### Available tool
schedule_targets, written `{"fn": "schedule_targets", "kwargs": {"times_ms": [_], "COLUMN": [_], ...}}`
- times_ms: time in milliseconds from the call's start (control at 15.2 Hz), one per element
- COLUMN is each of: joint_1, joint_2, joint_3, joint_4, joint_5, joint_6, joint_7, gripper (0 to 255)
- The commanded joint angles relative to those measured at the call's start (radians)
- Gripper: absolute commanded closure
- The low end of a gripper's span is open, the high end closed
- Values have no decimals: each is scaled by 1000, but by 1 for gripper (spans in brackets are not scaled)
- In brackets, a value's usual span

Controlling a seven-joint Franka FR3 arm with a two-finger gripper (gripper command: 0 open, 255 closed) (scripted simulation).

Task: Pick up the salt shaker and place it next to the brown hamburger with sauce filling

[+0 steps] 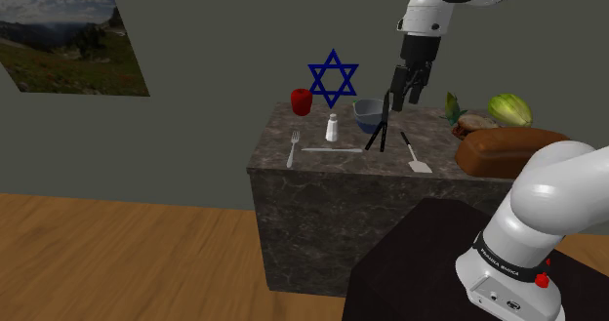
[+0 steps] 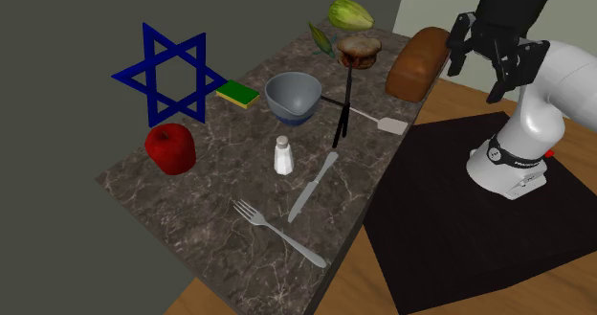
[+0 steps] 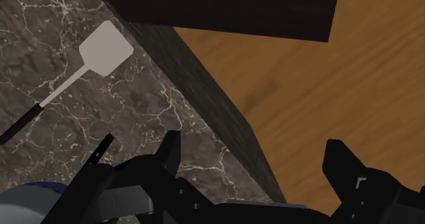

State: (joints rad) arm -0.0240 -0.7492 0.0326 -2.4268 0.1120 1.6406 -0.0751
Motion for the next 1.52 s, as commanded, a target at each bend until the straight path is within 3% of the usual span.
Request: {"fn": "schedule_targets", "kwargs": {"times_ms": [0,726,1452], "joint_1": [0,-34,-60], "joint_2": [0,402,819], "joint_3": [0,-44,-80], "joint_4": [0,151,456], "joint_5": [0,-24,-12], "joint_6": [0,261,383], "joint_7": [0,-61,-112], "gripper": [0,0,0]}}
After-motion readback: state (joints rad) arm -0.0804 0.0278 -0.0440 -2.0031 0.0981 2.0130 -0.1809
